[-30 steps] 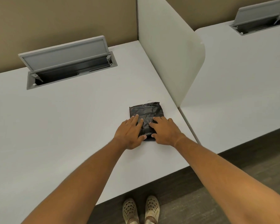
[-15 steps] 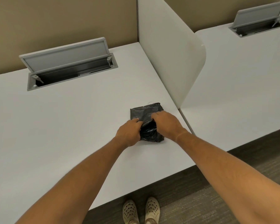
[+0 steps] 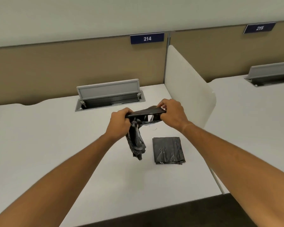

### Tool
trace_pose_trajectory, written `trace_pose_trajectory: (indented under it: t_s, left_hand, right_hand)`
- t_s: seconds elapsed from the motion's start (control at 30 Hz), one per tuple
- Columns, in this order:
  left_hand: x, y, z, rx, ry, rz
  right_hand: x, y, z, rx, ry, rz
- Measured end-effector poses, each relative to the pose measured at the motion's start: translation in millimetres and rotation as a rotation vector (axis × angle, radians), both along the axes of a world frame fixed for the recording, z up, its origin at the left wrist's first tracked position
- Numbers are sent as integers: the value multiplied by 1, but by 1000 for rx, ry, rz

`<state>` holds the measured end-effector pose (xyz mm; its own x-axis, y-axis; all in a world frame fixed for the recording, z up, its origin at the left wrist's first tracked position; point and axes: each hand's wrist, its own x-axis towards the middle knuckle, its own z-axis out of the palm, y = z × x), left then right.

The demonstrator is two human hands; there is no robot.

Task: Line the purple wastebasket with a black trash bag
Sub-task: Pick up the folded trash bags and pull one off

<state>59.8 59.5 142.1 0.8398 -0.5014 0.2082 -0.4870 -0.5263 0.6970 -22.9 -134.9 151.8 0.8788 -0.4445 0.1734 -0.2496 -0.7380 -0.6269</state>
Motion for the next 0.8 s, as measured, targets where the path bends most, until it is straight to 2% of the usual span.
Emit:
trace_pose_trajectory:
  t_s: [0.17,0.33,0.6,0.7,0.8]
  left_hand:
    - [0,83,47,87,-102,116]
    - [-12,190,79,128,-116,296]
    - [-57,385,102,149,74,440]
    - [-82,461,101,216,115,471]
    - [-109,532,94,251,195,498]
  right_hand:
    - [19,49,39,64,-80,12]
    - [23,111,68,-22,-47,93]
    - [20,226,97,-100,50,287]
    - [15,276,105,-36,56,334]
    - [4,334,114,186,75,403]
